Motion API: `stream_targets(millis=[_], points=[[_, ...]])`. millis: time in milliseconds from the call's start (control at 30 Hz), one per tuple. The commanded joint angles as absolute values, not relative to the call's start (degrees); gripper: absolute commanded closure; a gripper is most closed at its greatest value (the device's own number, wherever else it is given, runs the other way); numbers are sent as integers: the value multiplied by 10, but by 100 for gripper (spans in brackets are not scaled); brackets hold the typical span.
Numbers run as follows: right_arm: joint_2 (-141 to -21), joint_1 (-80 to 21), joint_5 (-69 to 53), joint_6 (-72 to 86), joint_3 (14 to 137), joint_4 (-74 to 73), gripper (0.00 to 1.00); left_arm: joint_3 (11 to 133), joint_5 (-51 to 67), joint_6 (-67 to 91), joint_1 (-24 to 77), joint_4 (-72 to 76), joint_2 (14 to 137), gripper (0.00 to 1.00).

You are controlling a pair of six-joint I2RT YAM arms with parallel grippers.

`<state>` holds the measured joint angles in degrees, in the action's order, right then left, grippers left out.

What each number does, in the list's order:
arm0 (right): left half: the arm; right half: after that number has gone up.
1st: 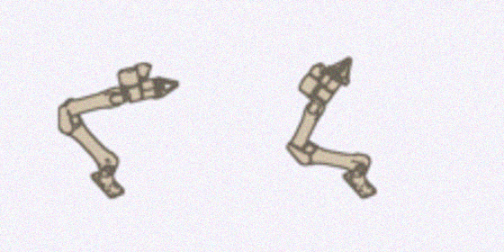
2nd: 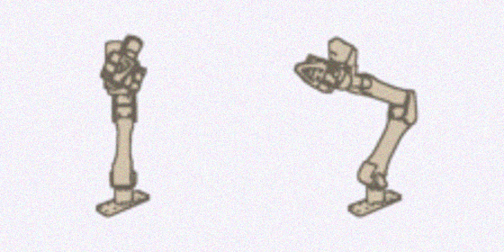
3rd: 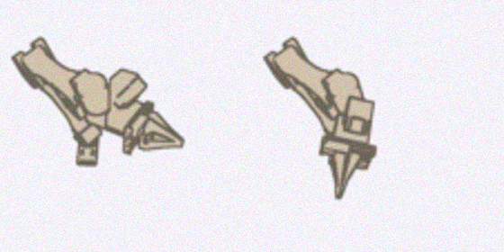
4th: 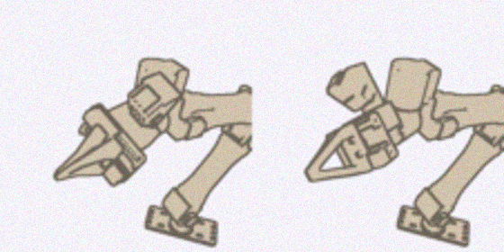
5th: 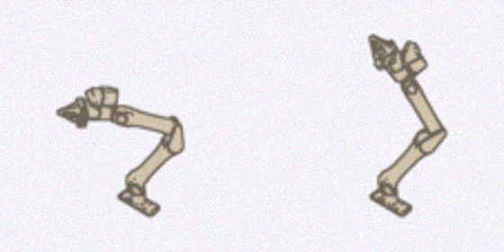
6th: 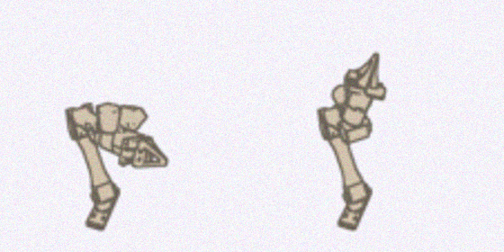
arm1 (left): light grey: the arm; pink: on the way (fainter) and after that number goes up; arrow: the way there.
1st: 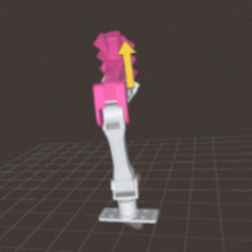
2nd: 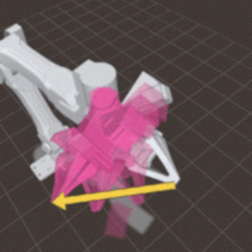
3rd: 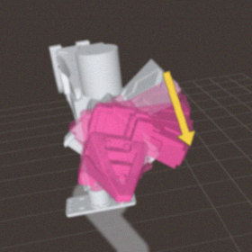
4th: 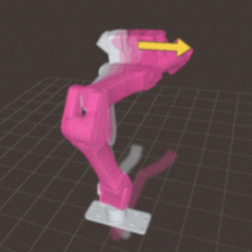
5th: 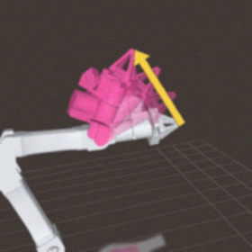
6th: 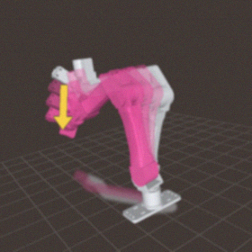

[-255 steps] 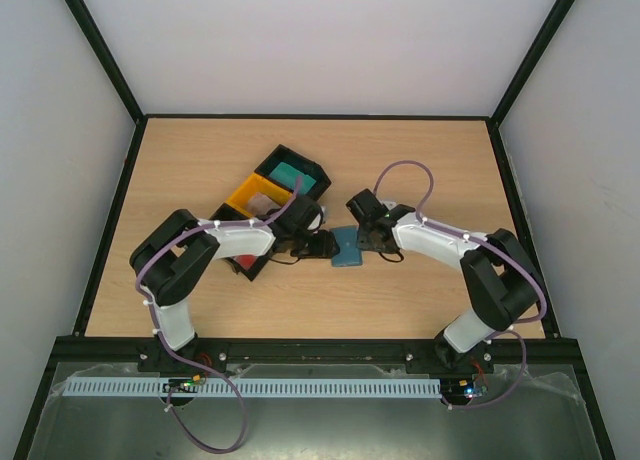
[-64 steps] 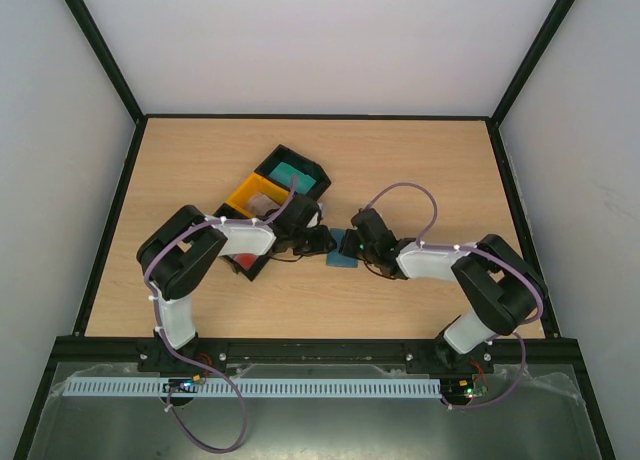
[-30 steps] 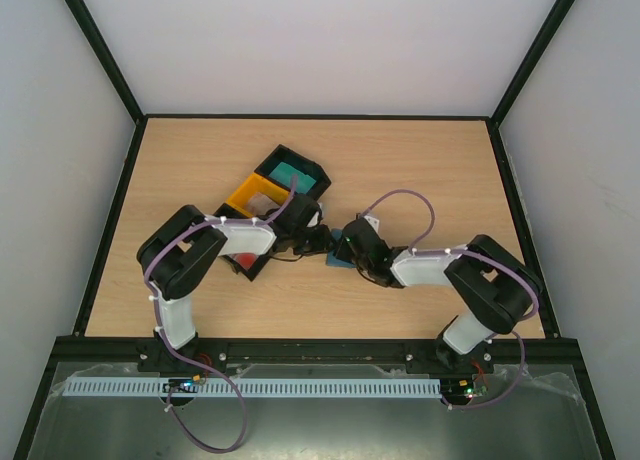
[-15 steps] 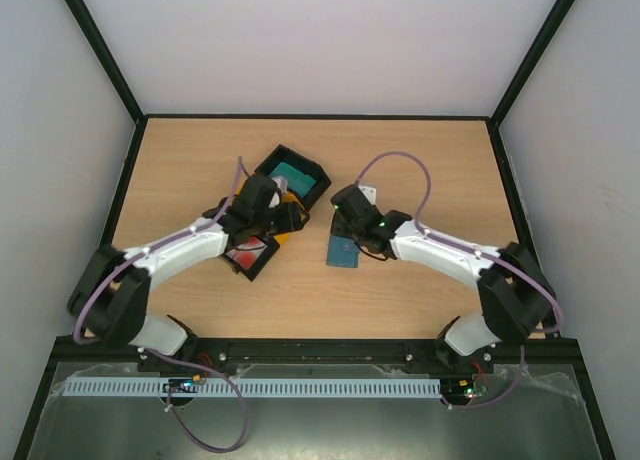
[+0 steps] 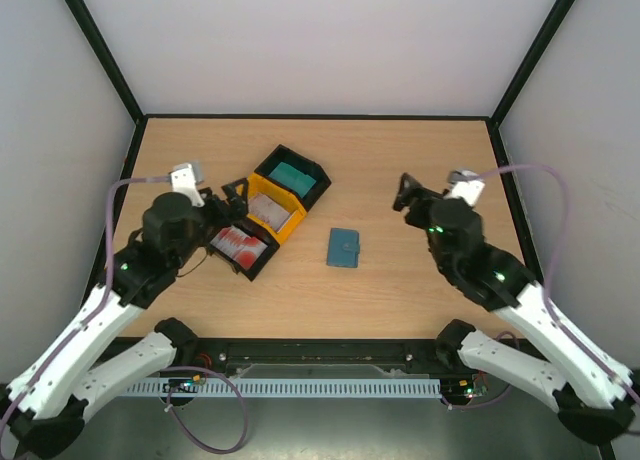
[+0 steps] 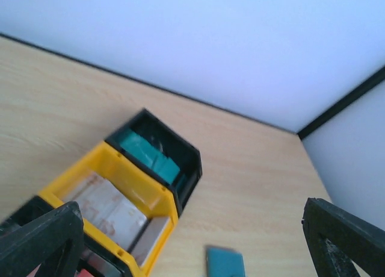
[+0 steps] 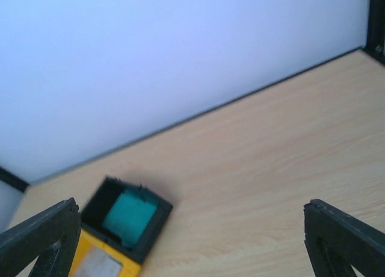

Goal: Put the credit cards into the card holder
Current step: Reset both arms

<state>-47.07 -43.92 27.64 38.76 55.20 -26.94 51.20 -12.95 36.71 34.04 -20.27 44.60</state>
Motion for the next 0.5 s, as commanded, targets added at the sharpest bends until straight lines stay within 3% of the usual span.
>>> stream_targets(millis=[0, 233, 467], points=[[-384, -438, 374, 367, 541, -320, 2, 541, -228, 342, 337, -260, 391, 0], [-301, -438, 432, 337, 538, -348, 2, 636, -294, 301, 337, -353, 354, 0], [-255, -438, 463, 344, 534, -359, 2, 645, -318, 235, 337, -338, 327, 0]])
